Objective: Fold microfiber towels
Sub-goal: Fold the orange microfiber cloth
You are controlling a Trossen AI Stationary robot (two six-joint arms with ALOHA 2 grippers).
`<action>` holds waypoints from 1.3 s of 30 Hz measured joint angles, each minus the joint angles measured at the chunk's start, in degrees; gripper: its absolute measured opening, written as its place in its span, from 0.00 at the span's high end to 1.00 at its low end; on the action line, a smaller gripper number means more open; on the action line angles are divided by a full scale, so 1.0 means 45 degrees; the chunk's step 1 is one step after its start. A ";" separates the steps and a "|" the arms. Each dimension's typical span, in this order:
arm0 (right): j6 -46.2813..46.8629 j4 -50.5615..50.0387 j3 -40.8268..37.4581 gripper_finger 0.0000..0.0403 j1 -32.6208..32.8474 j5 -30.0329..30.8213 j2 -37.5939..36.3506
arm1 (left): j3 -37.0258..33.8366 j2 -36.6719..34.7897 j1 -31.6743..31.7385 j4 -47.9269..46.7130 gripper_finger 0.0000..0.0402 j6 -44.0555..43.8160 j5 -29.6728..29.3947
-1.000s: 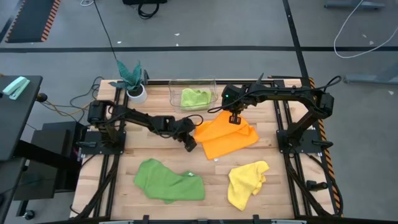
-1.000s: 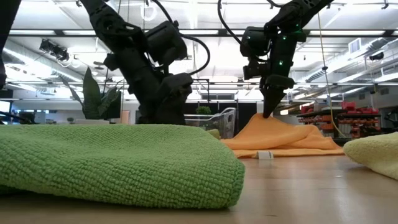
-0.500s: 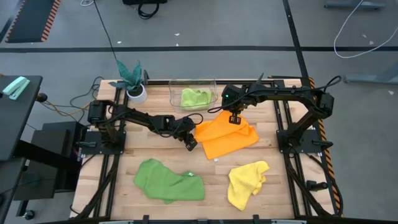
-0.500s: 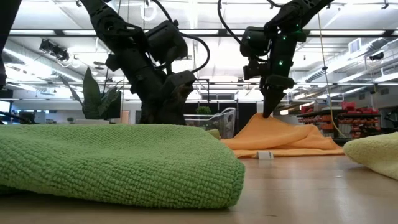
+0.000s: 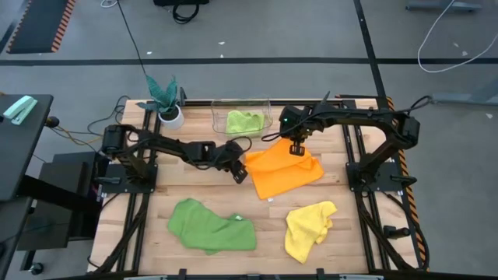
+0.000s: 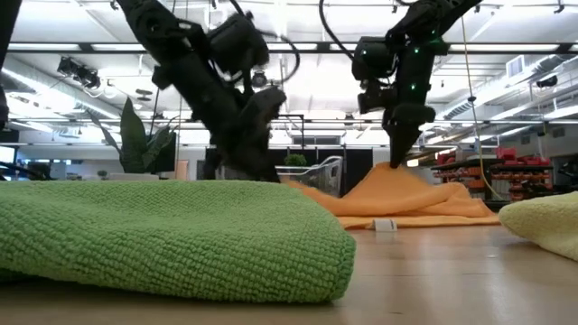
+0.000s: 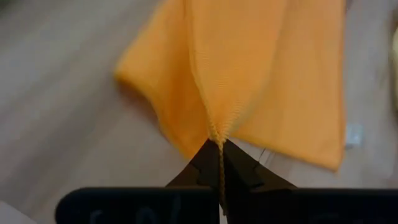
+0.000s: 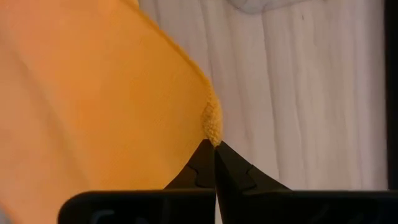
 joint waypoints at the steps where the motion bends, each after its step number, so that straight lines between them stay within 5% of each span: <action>1: 0.0015 -0.0140 0.0080 1.00 0.0003 -0.0002 -0.0152 | 0.0000 -0.0226 0.0035 0.0041 0.99 0.0058 -0.0211; 12: 0.2140 -0.2502 0.0661 1.00 0.0186 0.0197 -0.3477 | 0.0010 -0.3258 0.1389 -0.0564 0.99 0.0900 -0.1255; 16: 0.3165 -0.3198 0.0651 1.00 0.1004 0.1217 -0.4981 | 0.0235 -0.4335 0.1607 -0.1294 0.99 0.1125 -0.1328; 29: 0.4212 -0.4106 0.2262 1.00 0.2279 0.3404 -0.5982 | 0.6737 -0.4142 0.1994 -0.7082 0.99 0.4644 -0.2262; 39: 0.6298 -0.7816 0.6598 1.00 0.5171 0.5217 -0.5776 | 0.8531 -0.4024 0.0419 -0.8304 0.99 0.4686 -0.3222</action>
